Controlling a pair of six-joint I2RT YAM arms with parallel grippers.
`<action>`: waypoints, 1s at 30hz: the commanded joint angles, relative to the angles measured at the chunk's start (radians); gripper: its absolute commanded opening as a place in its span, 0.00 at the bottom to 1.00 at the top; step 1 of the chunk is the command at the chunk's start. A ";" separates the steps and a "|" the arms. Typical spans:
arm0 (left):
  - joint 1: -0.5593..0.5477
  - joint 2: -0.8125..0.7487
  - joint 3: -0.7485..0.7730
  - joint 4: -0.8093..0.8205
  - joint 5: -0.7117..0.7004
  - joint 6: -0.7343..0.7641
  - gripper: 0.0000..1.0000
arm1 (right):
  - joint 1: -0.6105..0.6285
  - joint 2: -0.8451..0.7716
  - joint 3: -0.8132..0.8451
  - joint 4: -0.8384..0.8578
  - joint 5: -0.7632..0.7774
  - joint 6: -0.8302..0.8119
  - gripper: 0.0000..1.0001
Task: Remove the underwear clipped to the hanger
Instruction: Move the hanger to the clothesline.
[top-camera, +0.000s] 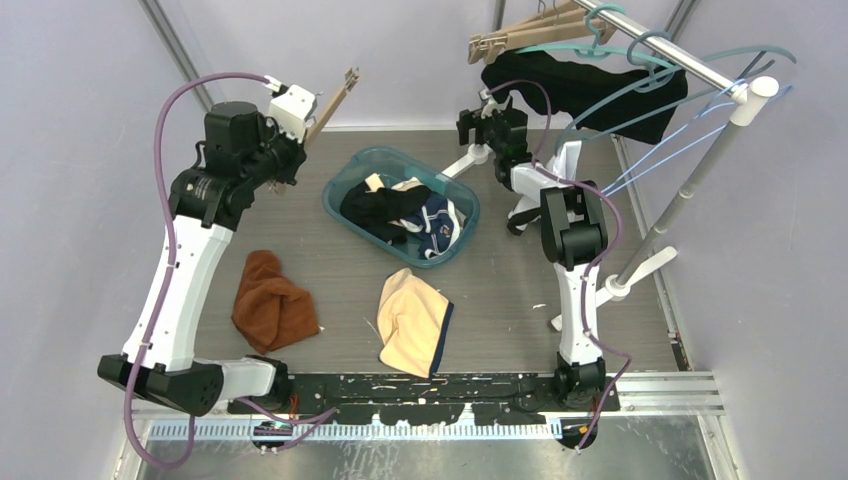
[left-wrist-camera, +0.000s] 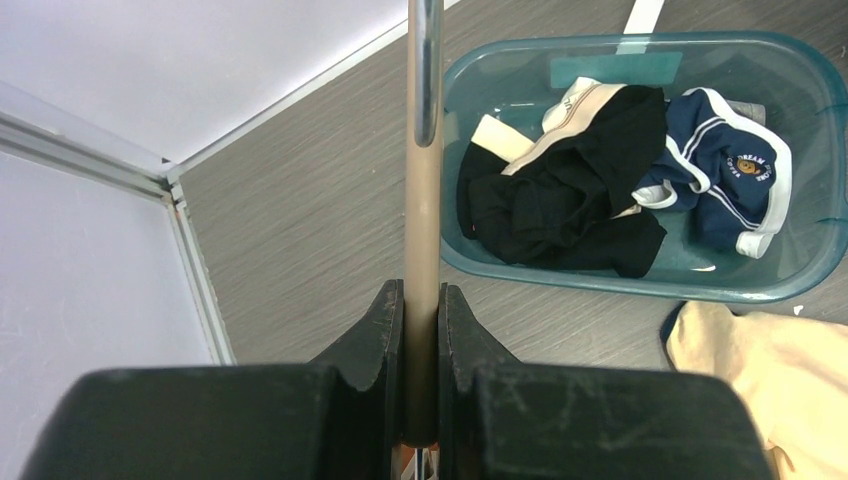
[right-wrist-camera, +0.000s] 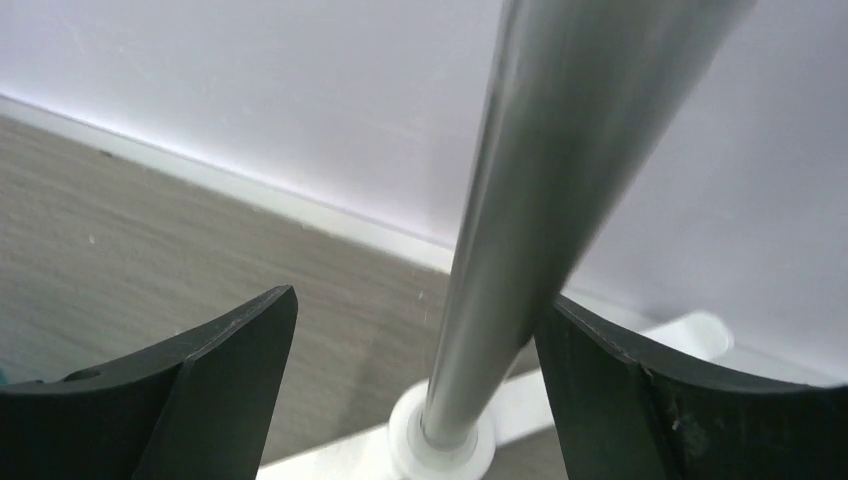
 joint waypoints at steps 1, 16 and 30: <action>0.022 0.019 0.002 0.083 0.050 0.015 0.00 | 0.000 0.031 0.140 0.065 -0.063 -0.011 0.91; 0.027 0.040 0.095 0.011 0.219 0.005 0.00 | 0.065 -0.067 -0.010 0.075 -0.327 0.086 0.86; 0.024 0.071 0.381 -0.144 0.321 -0.095 0.00 | 0.100 -0.065 0.062 -0.072 -0.447 0.190 0.79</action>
